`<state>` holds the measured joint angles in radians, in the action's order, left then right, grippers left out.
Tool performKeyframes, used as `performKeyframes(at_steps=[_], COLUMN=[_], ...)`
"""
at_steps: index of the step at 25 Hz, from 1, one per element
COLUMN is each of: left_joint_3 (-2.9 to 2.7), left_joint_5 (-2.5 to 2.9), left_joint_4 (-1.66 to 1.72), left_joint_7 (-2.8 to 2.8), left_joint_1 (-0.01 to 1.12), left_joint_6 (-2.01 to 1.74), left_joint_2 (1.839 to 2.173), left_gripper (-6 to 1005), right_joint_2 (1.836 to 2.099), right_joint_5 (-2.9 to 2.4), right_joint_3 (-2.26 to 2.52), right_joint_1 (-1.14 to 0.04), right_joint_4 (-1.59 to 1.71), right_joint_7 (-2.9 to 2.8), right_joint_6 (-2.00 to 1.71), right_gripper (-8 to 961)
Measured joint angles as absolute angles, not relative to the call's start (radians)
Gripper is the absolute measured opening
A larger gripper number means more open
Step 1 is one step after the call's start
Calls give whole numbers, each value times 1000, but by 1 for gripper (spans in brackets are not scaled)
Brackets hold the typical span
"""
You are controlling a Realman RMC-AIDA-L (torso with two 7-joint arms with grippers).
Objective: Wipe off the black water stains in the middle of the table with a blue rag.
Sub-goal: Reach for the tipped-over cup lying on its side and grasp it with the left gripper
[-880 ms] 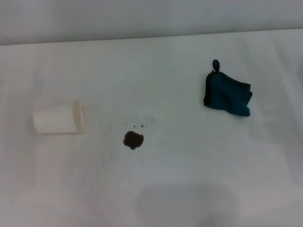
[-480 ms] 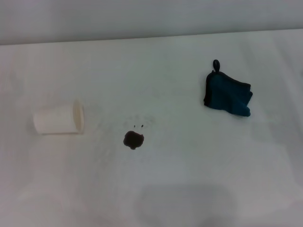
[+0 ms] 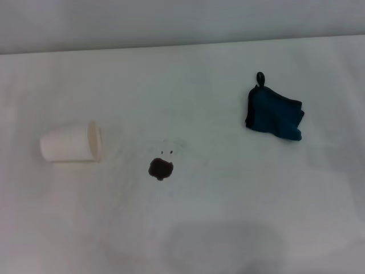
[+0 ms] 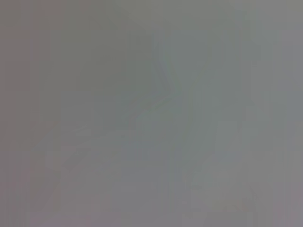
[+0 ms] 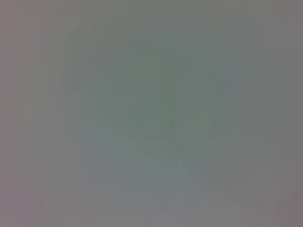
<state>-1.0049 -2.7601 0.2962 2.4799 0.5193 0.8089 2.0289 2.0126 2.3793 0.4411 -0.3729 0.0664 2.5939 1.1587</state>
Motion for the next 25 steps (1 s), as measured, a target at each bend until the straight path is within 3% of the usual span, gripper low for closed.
performKeyframes(at_steps=[4, 6, 17, 21, 25], left_joint_3=[-1022, -1040, -1035, -926, -893], left_joint_5=[-2601, -2448, -1378, -1105, -881], left_joint_4=[368, 406, 719, 799, 942], left_joint_7=[2288, 2115, 1170, 1114, 1136], left_joint_1=[526, 535, 623, 674, 721], left_joint_6=[750, 742, 1108, 1320, 1463], left_joint_2=[1985, 1947, 1702, 1675, 1692], left_gripper=[846, 846, 846, 846, 846], right_joint_2=[2013, 2013, 2011, 2011, 2010], right_joint_5=[2386, 2389, 2390, 2389, 2387], right_joint_3=[440, 439, 439, 440, 444], right_joint_1=[-375, -376, -391, -403, -420], right_joint_4=[71, 77, 98, 109, 117], right_joint_7=[2591, 2591, 2589, 2589, 2590], right_joint_6=[1155, 1154, 1151, 1150, 1140], right_gripper=[849, 849, 848, 847, 847])
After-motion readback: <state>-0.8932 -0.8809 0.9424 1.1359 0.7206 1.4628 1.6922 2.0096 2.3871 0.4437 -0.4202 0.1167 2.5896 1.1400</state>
